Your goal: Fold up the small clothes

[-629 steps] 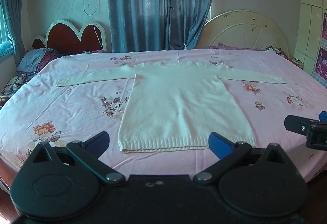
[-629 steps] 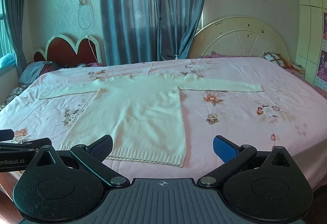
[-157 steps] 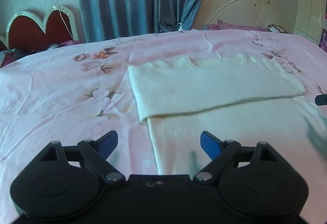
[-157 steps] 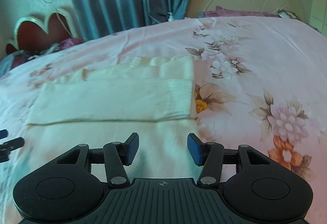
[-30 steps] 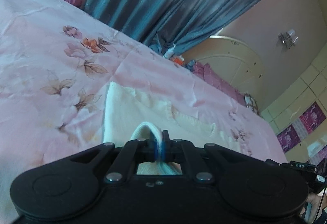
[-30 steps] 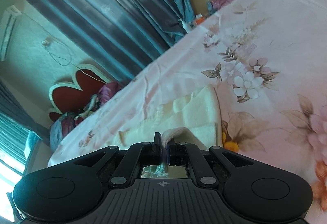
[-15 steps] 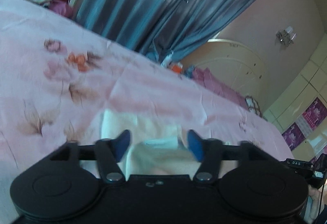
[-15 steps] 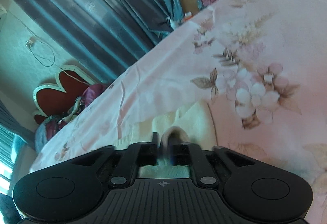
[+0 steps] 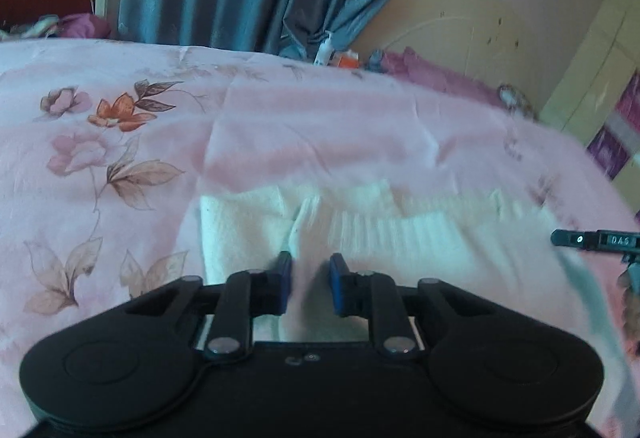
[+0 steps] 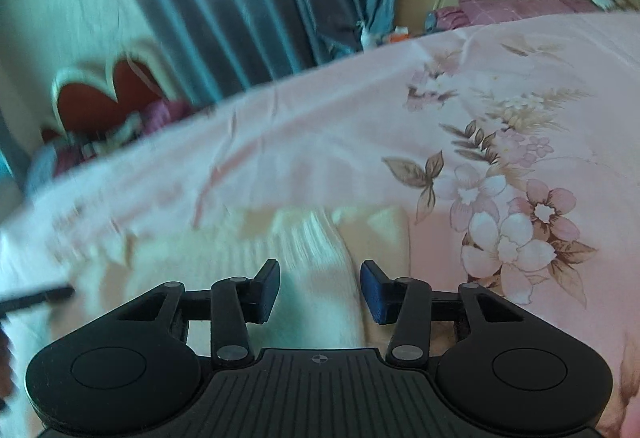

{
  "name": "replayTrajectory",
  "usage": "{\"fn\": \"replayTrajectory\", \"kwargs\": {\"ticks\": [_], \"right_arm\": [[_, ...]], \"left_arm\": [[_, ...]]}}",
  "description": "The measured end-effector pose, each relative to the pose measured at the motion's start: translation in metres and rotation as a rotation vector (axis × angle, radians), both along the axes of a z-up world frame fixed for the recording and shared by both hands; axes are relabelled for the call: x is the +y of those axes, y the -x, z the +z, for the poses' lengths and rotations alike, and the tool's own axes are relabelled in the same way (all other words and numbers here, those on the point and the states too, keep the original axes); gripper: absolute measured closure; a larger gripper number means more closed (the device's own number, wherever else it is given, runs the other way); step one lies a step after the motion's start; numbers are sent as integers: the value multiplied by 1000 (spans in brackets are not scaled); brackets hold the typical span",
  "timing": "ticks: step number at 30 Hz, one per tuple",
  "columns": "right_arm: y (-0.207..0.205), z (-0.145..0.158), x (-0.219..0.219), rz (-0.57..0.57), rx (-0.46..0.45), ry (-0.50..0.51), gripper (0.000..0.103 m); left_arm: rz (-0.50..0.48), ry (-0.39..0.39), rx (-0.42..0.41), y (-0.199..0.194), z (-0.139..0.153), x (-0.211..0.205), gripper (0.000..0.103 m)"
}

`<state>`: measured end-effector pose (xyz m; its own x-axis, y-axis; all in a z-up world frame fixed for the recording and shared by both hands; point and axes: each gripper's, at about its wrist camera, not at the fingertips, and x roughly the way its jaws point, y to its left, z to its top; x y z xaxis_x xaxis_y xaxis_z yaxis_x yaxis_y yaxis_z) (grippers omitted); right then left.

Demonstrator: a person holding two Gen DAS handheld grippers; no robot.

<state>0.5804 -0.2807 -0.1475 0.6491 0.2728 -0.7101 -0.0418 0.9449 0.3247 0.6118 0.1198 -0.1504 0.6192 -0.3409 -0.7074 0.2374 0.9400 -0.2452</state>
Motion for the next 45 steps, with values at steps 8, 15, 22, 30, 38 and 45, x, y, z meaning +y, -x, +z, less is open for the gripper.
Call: {"fn": "replayTrajectory", "kwargs": {"ticks": [8, 15, 22, 30, 38, 45], "right_arm": [[11, 9, 8, -10, -121, 92, 101], [9, 11, 2, -61, -156, 84, 101], [-3, -12, -6, -95, -64, 85, 101], [18, 21, 27, -26, -137, 81, 49], [15, 9, 116, 234, -109, 85, 49], [24, -3, 31, -83, -59, 179, 54]], "left_arm": [[24, 13, -136, 11, 11, 0, 100], [25, 0, -156, -6, 16, -4, 100], [42, -41, -61, -20, -8, -6, 96], [26, -85, -183, 17, 23, -25, 44], [-128, -127, -192, 31, 9, -92, 40], [91, -175, -173, 44, -10, -30, 37]]}}
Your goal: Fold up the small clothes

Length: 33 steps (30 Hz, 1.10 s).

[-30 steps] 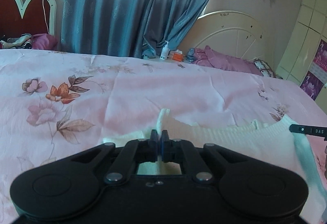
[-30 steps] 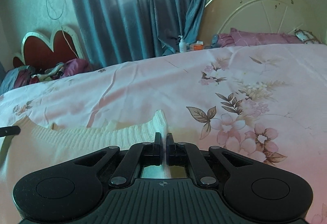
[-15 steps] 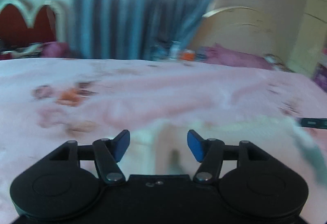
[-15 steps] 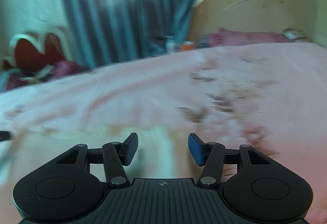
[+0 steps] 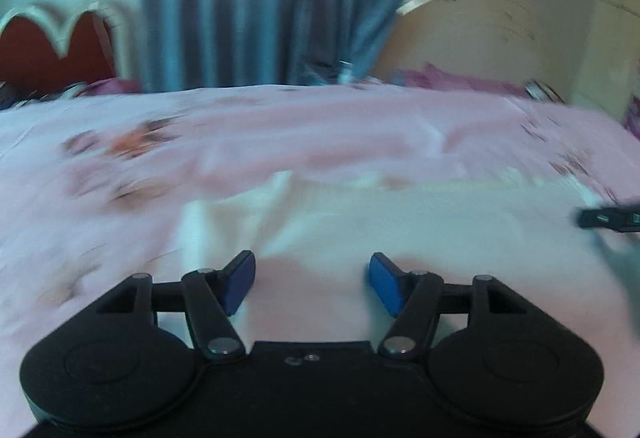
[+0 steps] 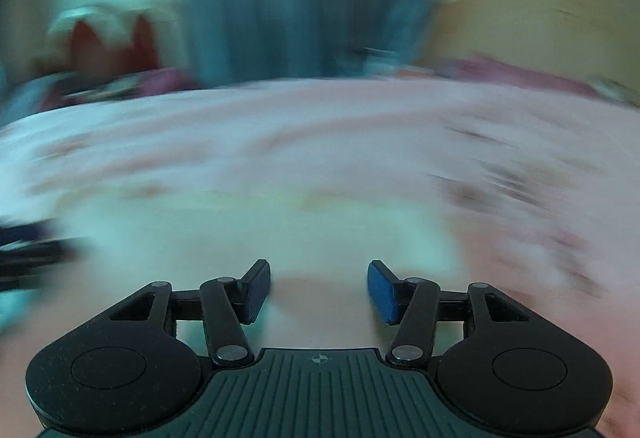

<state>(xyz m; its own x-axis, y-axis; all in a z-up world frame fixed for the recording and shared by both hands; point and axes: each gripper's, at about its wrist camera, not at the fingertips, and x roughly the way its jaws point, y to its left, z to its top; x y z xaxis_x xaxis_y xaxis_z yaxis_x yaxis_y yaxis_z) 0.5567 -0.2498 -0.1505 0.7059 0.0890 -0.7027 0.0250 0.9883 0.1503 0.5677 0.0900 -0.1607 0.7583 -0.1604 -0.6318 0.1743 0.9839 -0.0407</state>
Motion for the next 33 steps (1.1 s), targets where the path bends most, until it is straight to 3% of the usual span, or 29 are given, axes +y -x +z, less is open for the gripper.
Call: {"fn": "replayTrajectory", "kwargs": {"ticks": [2, 6, 8, 11, 13, 17, 20, 22, 25, 28, 33], "right_arm": [[3, -1, -18, -4, 4, -66, 56], [18, 19, -9, -4, -54, -78, 56], [28, 29, 8, 76, -72, -97, 56], [41, 28, 51, 235, -61, -71, 56], [45, 21, 72, 285, -34, -62, 56], [52, 12, 80, 291, -21, -1, 56], [57, 9, 53, 174, -6, 45, 56], [62, 6, 31, 122, 17, -2, 56], [69, 17, 33, 137, 15, -1, 55], [86, 33, 52, 214, -18, -52, 55], [105, 13, 91, 311, 63, -9, 55]], "left_arm": [[13, -7, 12, 1, -1, 5, 33], [44, -14, -29, 12, 15, -7, 37], [-2, 15, -77, 29, 27, -22, 37], [-113, -4, -80, 45, 27, -55, 37], [-155, -7, -56, 48, 21, -70, 37], [-138, -6, 11, 48, 6, -70, 36], [-80, -4, 8, 54, 5, -47, 36], [-53, -5, 10, 59, 4, -31, 36], [-54, -23, 8, 69, 10, -31, 38], [-91, 24, -27, 88, 19, -42, 38], [-124, 11, 33, 108, 7, -63, 38]]}}
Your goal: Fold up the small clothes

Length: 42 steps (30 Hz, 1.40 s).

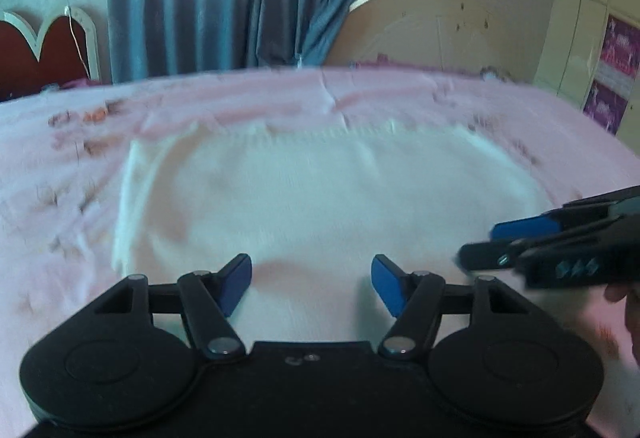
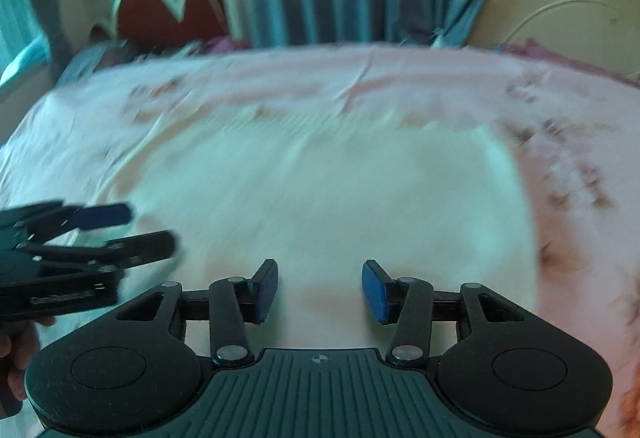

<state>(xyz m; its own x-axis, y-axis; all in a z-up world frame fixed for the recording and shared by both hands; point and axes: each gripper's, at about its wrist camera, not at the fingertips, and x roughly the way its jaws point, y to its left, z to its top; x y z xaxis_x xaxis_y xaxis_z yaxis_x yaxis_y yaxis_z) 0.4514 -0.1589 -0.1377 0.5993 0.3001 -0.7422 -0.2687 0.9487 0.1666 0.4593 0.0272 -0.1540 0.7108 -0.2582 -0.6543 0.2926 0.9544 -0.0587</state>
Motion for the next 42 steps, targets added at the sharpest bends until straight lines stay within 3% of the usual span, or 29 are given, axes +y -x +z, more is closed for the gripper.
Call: {"fn": "replayTrajectory", "kwargs": {"ticks": [6, 9, 11, 14, 17, 18, 24, 27, 31, 35, 39, 42], "right_arm": [[28, -6, 7, -23, -55, 40, 55], [35, 4, 11, -8, -89, -18, 55], [39, 8, 18, 32, -69, -49, 56], [45, 0, 31, 71, -42, -17, 56], [50, -3, 21, 52, -43, -12, 56], [54, -2, 12, 24, -42, -14, 68], [72, -4, -76, -248, 2, -11, 103], [77, -2, -93, -243, 20, -41, 103], [83, 14, -90, -249, -38, -47, 103], [80, -4, -91, -251, 31, 14, 103], [89, 6, -95, -268, -16, -10, 103], [88, -5, -95, -256, 14, 7, 103]], "left_arm": [[26, -4, 15, 27, -8, 10, 38], [30, 2, -10, 34, 0, 11, 39], [32, 11, -4, 36, 1, 12, 39], [39, -5, 9, 41, -1, 11, 39], [51, -36, 7, 46, -3, 14, 39], [68, -40, 7, 48, -3, 20, 38], [154, -34, 7, 59, -3, 58, 46], [147, -40, 9, 60, -1, 60, 46], [162, -28, 3, 62, 3, 57, 50], [158, -48, 15, 63, -1, 58, 49], [175, -54, 16, 67, 2, 60, 49], [170, -68, 19, 68, -1, 59, 49]]}}
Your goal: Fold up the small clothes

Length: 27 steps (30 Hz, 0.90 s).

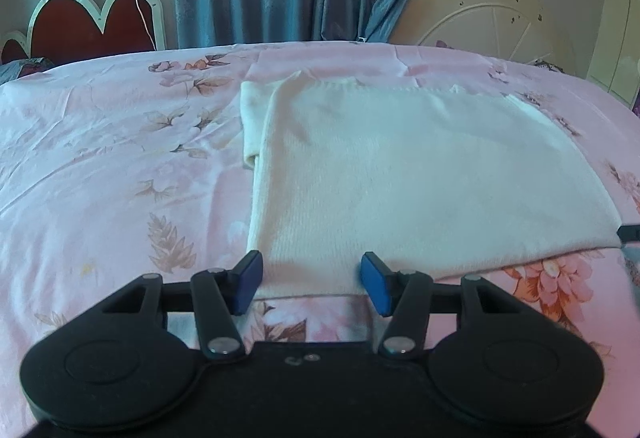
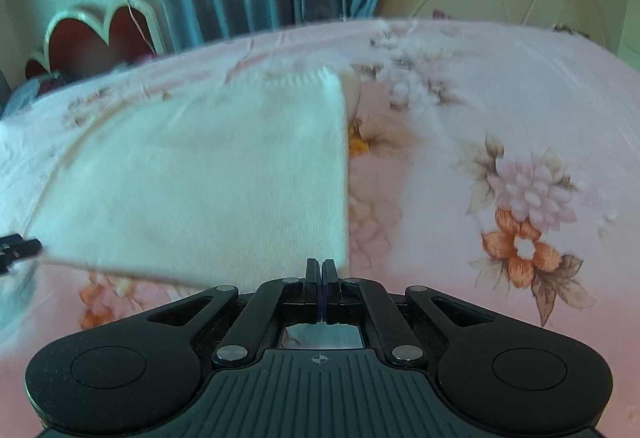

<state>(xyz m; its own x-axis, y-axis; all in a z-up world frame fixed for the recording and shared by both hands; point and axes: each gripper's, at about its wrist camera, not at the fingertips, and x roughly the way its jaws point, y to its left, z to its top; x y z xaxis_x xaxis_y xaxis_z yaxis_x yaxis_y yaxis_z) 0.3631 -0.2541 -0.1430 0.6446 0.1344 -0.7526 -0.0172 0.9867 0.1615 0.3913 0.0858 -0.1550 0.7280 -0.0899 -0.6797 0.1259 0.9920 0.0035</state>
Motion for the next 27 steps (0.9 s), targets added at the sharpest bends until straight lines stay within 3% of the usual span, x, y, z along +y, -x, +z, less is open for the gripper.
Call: {"fn": "replayTrajectory", "kwargs": {"ticks": [8, 18, 20, 21, 23, 27], "right_arm": [[2, 3, 12, 35, -3, 87, 103], [4, 14, 8, 31, 1, 44, 103], [12, 24, 8, 37, -47, 17, 103], [15, 28, 7, 36, -70, 4, 103], [15, 33, 5, 21, -91, -46, 103], [4, 38, 4, -2, -102, -159, 103]], "left_arm": [[-3, -11, 11, -1, 0, -1, 49], [24, -36, 28, 3, 9, 0, 43], [54, 47, -1, 14, 16, 8, 45], [69, 138, 3, 20, 17, 15, 46], [86, 275, 24, 27, 13, 23, 54], [179, 483, 73, 22, -6, 33, 57]]}}
